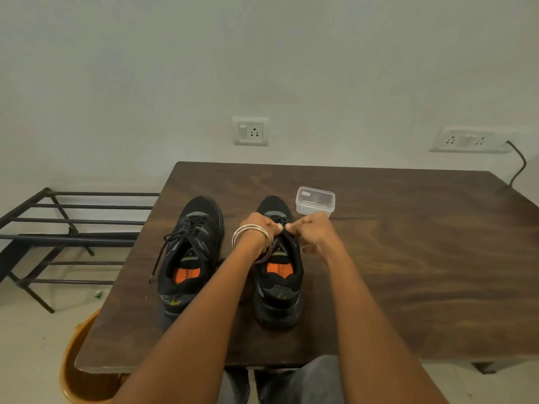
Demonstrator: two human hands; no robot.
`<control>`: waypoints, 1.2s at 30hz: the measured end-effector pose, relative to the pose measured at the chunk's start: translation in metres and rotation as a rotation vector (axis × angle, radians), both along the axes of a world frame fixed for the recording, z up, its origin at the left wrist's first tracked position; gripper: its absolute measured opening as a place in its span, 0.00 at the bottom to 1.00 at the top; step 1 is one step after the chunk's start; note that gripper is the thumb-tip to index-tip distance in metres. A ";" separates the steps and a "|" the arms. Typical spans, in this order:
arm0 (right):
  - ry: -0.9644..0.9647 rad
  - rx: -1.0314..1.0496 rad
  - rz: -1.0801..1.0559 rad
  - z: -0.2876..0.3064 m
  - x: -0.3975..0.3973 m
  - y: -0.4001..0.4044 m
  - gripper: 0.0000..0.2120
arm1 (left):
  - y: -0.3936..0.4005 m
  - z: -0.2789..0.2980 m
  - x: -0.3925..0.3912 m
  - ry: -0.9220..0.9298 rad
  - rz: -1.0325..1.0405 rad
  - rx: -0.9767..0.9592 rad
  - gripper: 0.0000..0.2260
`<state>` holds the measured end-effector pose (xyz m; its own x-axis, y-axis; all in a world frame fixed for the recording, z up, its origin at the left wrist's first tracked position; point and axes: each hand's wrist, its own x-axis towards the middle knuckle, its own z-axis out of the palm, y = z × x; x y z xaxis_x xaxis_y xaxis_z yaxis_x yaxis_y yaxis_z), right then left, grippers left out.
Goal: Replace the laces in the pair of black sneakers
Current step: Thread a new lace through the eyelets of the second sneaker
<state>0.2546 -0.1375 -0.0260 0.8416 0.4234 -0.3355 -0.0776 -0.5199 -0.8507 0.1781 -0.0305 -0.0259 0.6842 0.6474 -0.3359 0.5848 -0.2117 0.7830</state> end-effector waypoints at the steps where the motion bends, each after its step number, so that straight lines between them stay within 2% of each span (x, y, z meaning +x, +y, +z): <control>1: -0.029 -0.008 -0.011 -0.002 0.000 0.003 0.05 | 0.002 0.001 -0.003 -0.015 -0.046 -0.005 0.05; 3: -0.079 -0.032 -0.028 -0.004 0.001 0.007 0.06 | 0.008 0.002 -0.010 -0.028 -0.165 0.001 0.04; 5: -0.108 -0.074 -0.035 -0.006 0.003 0.009 0.07 | 0.014 0.005 -0.018 0.003 -0.256 0.030 0.15; 7: -0.127 -0.127 -0.038 -0.005 0.001 0.011 0.08 | 0.018 0.007 -0.022 0.033 -0.263 0.117 0.18; 10: -0.274 -0.230 -0.013 0.012 -0.006 0.012 0.10 | 0.017 0.007 -0.025 0.090 -0.229 0.159 0.12; 13: -0.369 -0.194 -0.124 0.038 -0.010 0.006 0.10 | 0.016 0.006 -0.028 0.156 -0.178 0.185 0.17; 15: -0.365 0.007 -0.266 0.053 -0.005 0.000 0.11 | 0.015 0.009 -0.030 0.210 -0.129 0.227 0.19; 19: -0.111 0.812 -0.570 0.084 -0.006 -0.016 0.09 | 0.013 0.012 -0.033 0.291 -0.131 0.255 0.32; 20: -0.107 0.944 -0.621 0.092 -0.007 -0.021 0.09 | 0.014 0.012 -0.033 0.306 -0.136 0.266 0.35; 21: -0.158 0.968 -0.647 0.095 -0.006 -0.024 0.09 | 0.016 0.010 -0.033 0.316 -0.139 0.280 0.38; 23: -0.362 0.758 -0.567 0.092 -0.004 -0.024 0.09 | 0.022 0.006 -0.031 0.308 -0.176 0.274 0.42; 25: -0.517 0.338 -0.305 0.079 -0.004 -0.020 0.08 | 0.026 0.004 -0.031 0.247 -0.229 0.222 0.43; 27: -0.531 -0.087 0.022 0.063 -0.006 -0.014 0.07 | 0.028 0.003 -0.031 0.168 -0.265 0.175 0.40; 28: -0.496 -0.226 0.149 0.053 -0.007 -0.010 0.08 | 0.028 0.003 -0.032 0.139 -0.268 0.154 0.41; 29: -0.435 -0.302 0.233 0.043 -0.007 -0.008 0.08 | 0.028 0.003 -0.033 0.117 -0.267 0.138 0.42; 31: -0.326 -0.327 0.284 0.027 -0.007 -0.005 0.07 | 0.028 0.002 -0.033 0.088 -0.269 0.109 0.43; 33: -0.301 -0.311 0.267 0.018 -0.004 -0.005 0.05 | 0.028 0.000 -0.033 0.074 -0.272 0.098 0.45; 36: -0.250 -0.226 0.182 0.020 0.001 -0.007 0.08 | 0.030 -0.004 -0.033 0.058 -0.269 0.071 0.45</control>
<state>0.2558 -0.1441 -0.0062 0.8271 0.5123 -0.2312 0.2290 -0.6828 -0.6938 0.1450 -0.0002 -0.0300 0.8156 0.4680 -0.3402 0.5436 -0.4185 0.7276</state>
